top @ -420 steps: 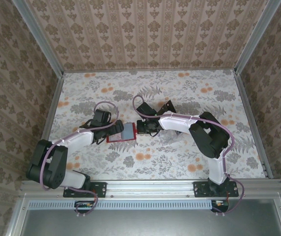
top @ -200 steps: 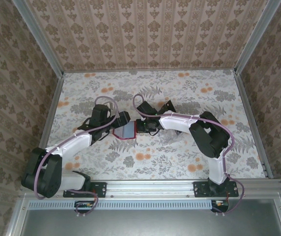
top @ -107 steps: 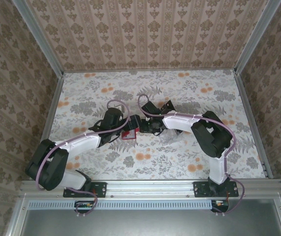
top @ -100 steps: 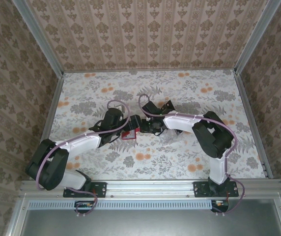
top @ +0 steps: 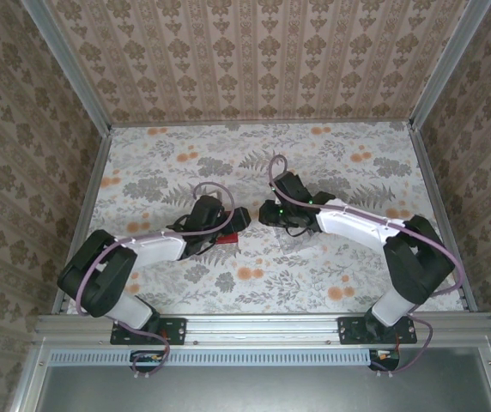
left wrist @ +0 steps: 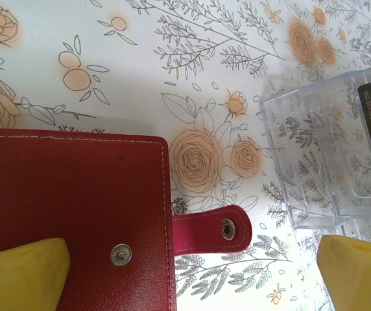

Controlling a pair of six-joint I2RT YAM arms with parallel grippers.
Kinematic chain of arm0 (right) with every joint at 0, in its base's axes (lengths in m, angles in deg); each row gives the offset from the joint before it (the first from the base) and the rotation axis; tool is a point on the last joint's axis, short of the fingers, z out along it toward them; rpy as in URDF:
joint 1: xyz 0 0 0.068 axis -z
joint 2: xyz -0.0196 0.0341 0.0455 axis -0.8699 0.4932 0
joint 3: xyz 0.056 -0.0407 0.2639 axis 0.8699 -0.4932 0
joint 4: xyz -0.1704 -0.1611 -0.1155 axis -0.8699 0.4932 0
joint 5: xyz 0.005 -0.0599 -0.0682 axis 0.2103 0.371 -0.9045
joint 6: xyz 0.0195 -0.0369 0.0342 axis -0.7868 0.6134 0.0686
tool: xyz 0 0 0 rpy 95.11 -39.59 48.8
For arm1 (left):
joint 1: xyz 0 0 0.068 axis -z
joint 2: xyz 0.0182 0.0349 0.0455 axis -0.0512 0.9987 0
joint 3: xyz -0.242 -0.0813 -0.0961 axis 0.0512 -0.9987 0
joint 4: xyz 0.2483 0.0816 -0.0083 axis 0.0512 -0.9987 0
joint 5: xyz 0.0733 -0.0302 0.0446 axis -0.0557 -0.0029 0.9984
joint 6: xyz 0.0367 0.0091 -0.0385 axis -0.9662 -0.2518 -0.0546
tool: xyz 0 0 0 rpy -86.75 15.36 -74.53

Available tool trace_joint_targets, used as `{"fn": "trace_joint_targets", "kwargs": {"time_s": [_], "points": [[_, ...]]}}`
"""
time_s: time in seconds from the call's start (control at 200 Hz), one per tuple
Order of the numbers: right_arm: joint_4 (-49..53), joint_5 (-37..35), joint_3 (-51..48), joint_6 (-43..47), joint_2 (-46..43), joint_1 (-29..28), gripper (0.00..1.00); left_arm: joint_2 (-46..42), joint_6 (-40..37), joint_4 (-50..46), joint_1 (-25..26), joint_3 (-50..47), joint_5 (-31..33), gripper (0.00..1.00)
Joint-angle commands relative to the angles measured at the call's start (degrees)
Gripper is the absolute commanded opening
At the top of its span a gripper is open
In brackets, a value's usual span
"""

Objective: Put the credit cards into the card holder

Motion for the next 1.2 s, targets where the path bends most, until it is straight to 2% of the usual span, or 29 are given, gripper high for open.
{"fn": "trace_joint_targets", "kwargs": {"time_s": [0.0,0.265,0.6,0.805,1.0,1.195], "points": [[0.19,-1.37,-1.41,-1.43,-2.97,0.3,0.28,0.32,1.34,-0.65,0.37,-1.23,1.31,1.0],[-1.41,2.99,0.52,-1.97,-2.22,-0.77,0.24,-7.88,-4.05,-11.98,-1.4,3.19,1.87,1.0],[-2.59,4.6,7.32,-2.67,4.51,-7.14,0.1,-15.72,-10.5,-28.62,-10.91,7.14,1.33,1.0],[-2.26,4.96,12.35,-2.29,10.3,-8.0,0.06,-17.63,-17.7,-41.78,-12.29,9.88,8.66,1.0],[-0.27,4.67,17.66,-0.3,15.36,-7.88,0.03,-17.77,-20.35,-42.83,-12.38,7.13,10.4,1.0],[-1.69,5.36,16.41,-1.09,16.75,-7.96,0.0,-13.98,-20.31,-40.55,-12.55,7.22,10.42,1.0]]}}
